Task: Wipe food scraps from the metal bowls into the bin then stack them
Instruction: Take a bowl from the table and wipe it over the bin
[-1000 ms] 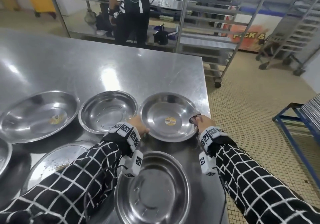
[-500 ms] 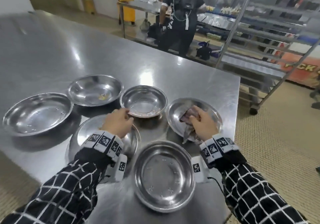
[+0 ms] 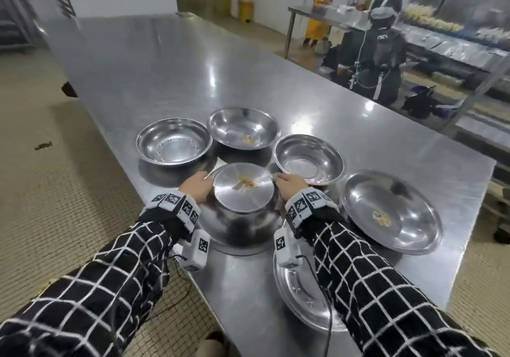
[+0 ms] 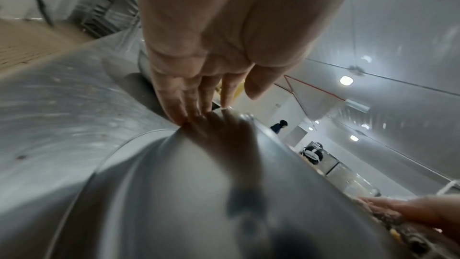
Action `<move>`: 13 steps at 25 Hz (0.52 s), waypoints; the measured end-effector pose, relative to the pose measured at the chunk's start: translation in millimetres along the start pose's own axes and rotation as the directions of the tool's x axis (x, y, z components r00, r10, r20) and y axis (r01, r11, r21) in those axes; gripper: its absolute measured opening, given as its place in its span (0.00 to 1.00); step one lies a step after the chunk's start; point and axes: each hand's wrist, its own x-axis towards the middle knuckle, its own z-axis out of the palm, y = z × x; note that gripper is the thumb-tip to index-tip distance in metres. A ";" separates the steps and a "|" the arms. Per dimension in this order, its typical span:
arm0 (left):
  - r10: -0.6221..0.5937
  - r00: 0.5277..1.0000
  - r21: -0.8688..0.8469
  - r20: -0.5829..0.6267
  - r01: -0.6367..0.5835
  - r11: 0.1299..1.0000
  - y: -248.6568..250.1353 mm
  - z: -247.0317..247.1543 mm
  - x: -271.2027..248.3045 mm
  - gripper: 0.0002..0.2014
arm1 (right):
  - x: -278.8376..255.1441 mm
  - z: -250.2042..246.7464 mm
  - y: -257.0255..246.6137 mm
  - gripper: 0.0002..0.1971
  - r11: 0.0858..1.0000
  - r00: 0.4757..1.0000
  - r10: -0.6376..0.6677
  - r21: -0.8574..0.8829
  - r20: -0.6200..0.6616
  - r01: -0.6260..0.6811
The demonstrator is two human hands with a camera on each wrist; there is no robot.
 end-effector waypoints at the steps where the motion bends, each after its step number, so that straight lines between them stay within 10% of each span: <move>1: 0.003 1.000 -0.022 -0.022 -0.004 1.000 -9.3 -2.4 -1.6 0.17 | 1.1 5.3 -5.7 0.18 0.998 0.998 0.001 -0.066 0.056 0.002; 8: -0.114 0.990 -0.222 -0.088 0.092 0.971 -87.9 -25.0 -34.8 0.26 | -40.8 52.6 -23.8 0.15 0.990 0.998 -0.062 0.129 -0.006 0.062; 13: -0.182 0.973 -0.358 0.144 0.222 0.907 -144.5 -41.1 -52.5 0.51 | -91.4 117.0 -22.4 0.21 0.986 0.971 -0.082 0.126 -0.226 0.113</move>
